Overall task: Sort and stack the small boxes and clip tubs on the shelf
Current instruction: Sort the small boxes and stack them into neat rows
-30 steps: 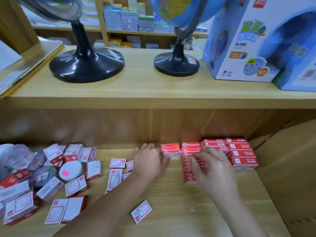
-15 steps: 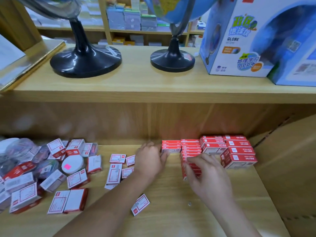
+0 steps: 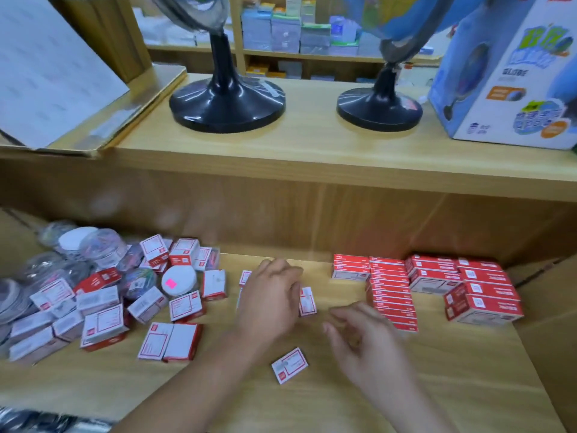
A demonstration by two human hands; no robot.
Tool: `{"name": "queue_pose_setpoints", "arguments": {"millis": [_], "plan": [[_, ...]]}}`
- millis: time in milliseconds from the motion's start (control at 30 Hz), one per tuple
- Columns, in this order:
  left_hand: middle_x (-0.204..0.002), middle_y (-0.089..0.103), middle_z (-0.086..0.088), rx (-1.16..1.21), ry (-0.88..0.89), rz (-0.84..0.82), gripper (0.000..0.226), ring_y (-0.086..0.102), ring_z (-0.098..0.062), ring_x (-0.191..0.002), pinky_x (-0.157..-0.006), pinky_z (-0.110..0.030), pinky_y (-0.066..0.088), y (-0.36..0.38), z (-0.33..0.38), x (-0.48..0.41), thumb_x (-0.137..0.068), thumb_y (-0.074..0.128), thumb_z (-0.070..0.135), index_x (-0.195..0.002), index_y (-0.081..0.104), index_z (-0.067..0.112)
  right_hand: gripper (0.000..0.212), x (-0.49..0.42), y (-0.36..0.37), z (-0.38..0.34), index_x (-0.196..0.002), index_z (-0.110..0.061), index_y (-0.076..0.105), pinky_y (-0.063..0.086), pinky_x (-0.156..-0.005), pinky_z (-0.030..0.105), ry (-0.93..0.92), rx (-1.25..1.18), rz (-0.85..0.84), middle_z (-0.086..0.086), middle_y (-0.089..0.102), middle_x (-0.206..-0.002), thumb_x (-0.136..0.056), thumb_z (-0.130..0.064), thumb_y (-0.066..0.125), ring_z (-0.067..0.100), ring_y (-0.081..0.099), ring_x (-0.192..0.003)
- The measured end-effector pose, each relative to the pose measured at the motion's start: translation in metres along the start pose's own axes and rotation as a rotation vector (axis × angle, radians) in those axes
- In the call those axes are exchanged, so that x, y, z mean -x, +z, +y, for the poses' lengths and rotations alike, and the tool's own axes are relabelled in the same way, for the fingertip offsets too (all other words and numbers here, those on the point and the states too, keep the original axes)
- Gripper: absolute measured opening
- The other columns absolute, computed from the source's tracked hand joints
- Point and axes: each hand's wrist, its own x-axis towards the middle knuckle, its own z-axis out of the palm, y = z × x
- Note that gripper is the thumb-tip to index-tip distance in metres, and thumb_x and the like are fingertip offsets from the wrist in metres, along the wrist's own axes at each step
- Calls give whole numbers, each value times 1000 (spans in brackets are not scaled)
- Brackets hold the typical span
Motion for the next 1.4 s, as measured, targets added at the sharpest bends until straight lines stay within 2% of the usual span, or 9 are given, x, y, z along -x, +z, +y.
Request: {"name": "queue_pose_setpoints", "arguments": {"millis": [133,267,467,567,733,833,1000,1233,1400], "plan": [[-114,68,-1,-55,-64,-5,25,65,-27,-99,-79,-37,58,-28,-41,57,-82,63,26,-104,72,21,46,2,40,-6,-115,-30,68,54,-88,33,22,61,-171,-21,58,-106,-79,-53,51,9,63,-102],[-140,58,5,20,-132,-66,33,60,-21,-121,-88,-35,58,-20,-48,93,-89,58,38,-116,70,23,50,-7,56,-11,-129,-27,61,50,-100,34,-14,201,-168,-10,53,-134,-82,-44,59,15,53,-124],[-111,67,3,49,-280,5,41,67,-21,-96,-71,-33,59,-21,-51,93,-80,66,53,-111,69,27,49,-14,70,-11,-134,-29,59,45,-103,36,-6,335,-177,-2,50,-146,-89,-49,63,21,47,-130],[-97,71,1,55,-301,16,41,67,-26,-88,-67,-36,56,-27,-53,89,-80,62,51,-113,69,28,34,-17,76,-17,-121,-28,68,44,-103,33,12,299,-137,-4,54,-141,-92,-45,61,21,50,-126],[-112,70,11,166,-206,108,42,64,-14,-101,-81,-31,55,-48,-53,86,-84,67,35,-126,64,30,32,-9,74,-23,-115,-34,71,43,-99,24,-69,253,-166,-11,56,-139,-87,-42,56,14,54,-122],[-104,68,22,442,-251,45,48,65,-3,-86,-75,-22,53,-47,-45,76,-79,73,20,-122,65,39,35,-12,56,-21,-122,-31,68,42,-104,23,14,101,-156,-12,58,-136,-87,-32,66,10,54,-126],[-84,71,22,806,-279,-98,49,64,2,-75,-74,-17,52,-37,-12,49,-83,73,-7,-102,70,38,44,-25,20,-18,-125,-27,67,55,-81,26,28,-50,-72,-19,63,-115,-82,-26,77,1,64,-97],[-86,72,0,948,-268,-119,31,66,-19,-81,-74,-20,54,-25,16,31,-82,78,-3,-96,73,24,23,-27,-19,-1,-105,-24,76,47,-67,21,130,-49,-88,-17,63,-77,-81,-27,77,3,61,-69],[-78,72,5,862,-271,-186,30,70,-11,-74,-71,-24,55,-7,24,7,-81,78,2,-88,71,31,18,-40,-30,1,-93,-35,73,52,-70,31,-9,439,-2,-15,66,-85,-79,-46,75,12,59,-87]]}}
